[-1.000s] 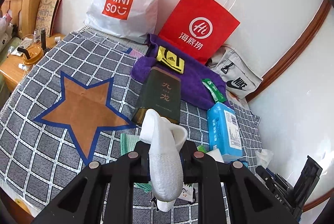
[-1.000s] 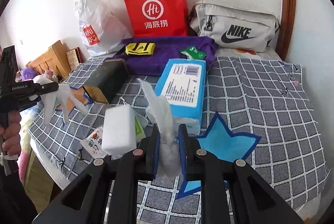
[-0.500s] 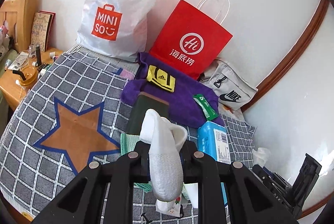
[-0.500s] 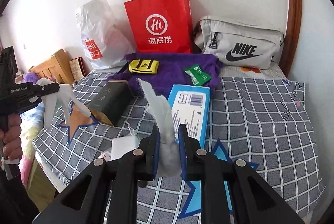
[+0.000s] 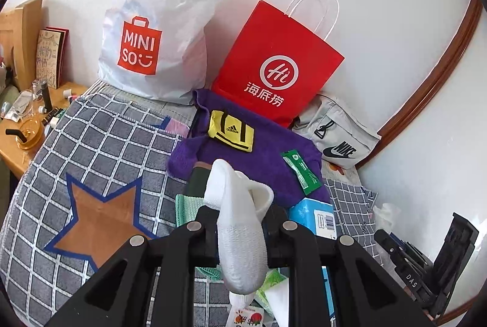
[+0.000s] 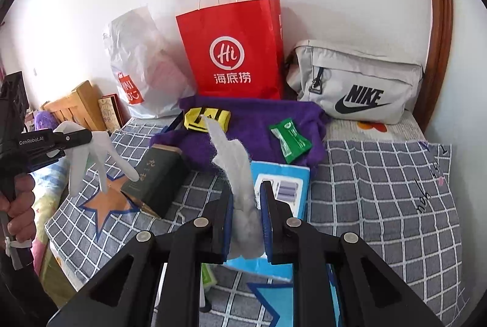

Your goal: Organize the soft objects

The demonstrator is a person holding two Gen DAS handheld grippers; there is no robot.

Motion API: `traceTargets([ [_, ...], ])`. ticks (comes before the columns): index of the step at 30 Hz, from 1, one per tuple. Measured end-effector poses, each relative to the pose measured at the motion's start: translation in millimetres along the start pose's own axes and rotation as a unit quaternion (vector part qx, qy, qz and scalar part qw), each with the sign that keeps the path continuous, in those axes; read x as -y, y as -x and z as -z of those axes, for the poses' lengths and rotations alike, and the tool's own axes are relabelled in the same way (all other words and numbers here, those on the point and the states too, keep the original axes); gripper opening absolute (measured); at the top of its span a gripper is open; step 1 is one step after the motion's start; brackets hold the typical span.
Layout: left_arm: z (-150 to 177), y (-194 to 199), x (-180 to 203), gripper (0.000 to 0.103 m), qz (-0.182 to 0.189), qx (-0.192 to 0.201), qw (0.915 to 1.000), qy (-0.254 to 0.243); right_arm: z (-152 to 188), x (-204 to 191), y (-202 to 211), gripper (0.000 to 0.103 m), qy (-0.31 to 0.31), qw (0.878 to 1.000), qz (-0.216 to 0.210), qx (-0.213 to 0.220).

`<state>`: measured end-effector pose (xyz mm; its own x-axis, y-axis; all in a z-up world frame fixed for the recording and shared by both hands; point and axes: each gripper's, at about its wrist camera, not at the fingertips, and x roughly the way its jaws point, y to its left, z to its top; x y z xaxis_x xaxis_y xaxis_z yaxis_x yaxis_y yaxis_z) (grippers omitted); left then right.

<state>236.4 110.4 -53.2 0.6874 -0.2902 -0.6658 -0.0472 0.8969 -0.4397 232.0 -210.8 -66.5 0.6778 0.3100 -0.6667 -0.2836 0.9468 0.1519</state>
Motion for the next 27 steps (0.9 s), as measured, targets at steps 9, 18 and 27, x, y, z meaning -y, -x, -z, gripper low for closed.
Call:
traceTargets([
  [9, -18.0, -22.8, 0.6, 0.018, 0.001, -0.005, 1.0000, -0.005, -24.8, 4.6, -22.4, 0.017, 0.000, 1.000, 0.004, 0.006],
  [18, -36.0, -41.8, 6.6, 0.018, -0.005, -0.007, 0.9998, -0.019, -43.9, 12.3, -44.5, 0.017, 0.005, 1.000, 0.014, 0.007],
  [27, -52.5, -61.7, 10.7, 0.018, -0.012, -0.018, 0.9995, -0.024, -56.9, 18.7, -70.1, 0.017, 0.003, 1.000, 0.013, 0.001],
])
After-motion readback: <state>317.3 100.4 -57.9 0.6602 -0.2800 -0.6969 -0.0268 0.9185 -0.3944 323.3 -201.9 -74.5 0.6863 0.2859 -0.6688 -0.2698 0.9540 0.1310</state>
